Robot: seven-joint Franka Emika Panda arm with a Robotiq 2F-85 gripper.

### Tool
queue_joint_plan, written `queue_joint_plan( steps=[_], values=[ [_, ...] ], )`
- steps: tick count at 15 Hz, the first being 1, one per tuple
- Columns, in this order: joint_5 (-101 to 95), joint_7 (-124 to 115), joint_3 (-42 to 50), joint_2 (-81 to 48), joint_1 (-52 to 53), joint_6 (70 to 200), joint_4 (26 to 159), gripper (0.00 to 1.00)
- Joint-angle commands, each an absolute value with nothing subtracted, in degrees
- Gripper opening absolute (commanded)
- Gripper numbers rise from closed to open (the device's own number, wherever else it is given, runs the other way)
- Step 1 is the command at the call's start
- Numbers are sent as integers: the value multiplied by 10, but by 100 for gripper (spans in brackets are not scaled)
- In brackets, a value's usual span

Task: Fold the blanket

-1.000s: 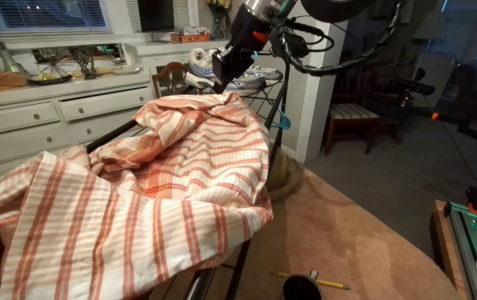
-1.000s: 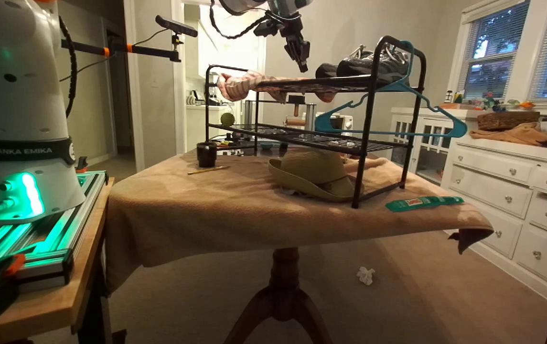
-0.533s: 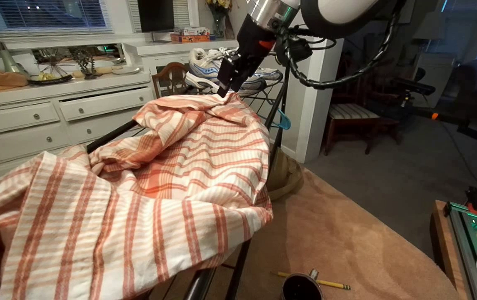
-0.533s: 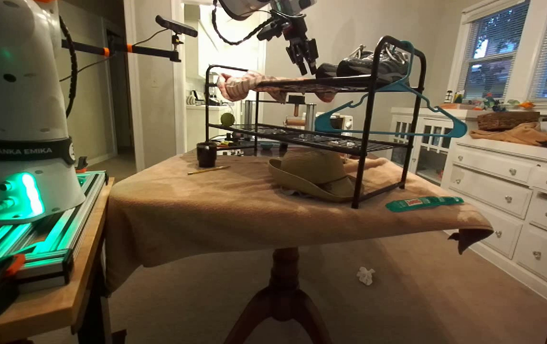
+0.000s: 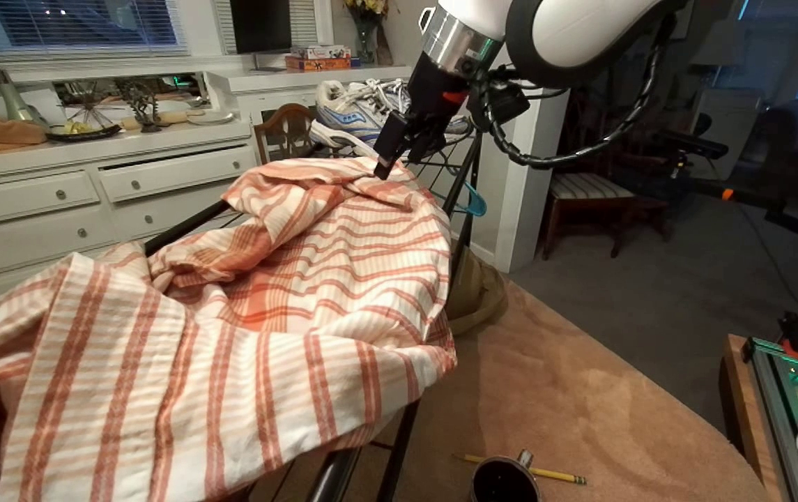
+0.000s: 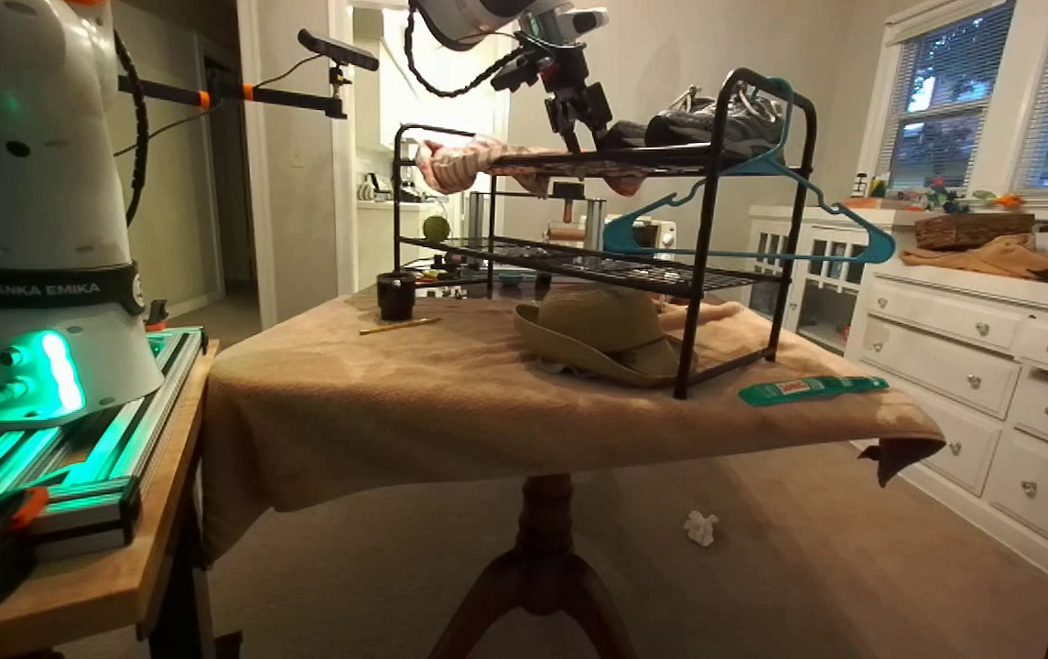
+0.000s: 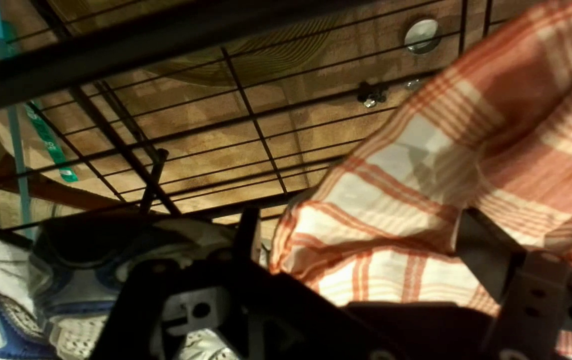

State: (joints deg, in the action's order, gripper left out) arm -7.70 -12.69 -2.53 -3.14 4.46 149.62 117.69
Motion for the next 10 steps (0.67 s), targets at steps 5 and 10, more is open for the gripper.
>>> queue_joint_plan(
  steps=[5, 10],
  values=[
    [-53, -122, -27, -47, 43, 1533, 1186, 97],
    [-27, -115, -29, -56, 43, 1538, 1185, 76]
  ],
)
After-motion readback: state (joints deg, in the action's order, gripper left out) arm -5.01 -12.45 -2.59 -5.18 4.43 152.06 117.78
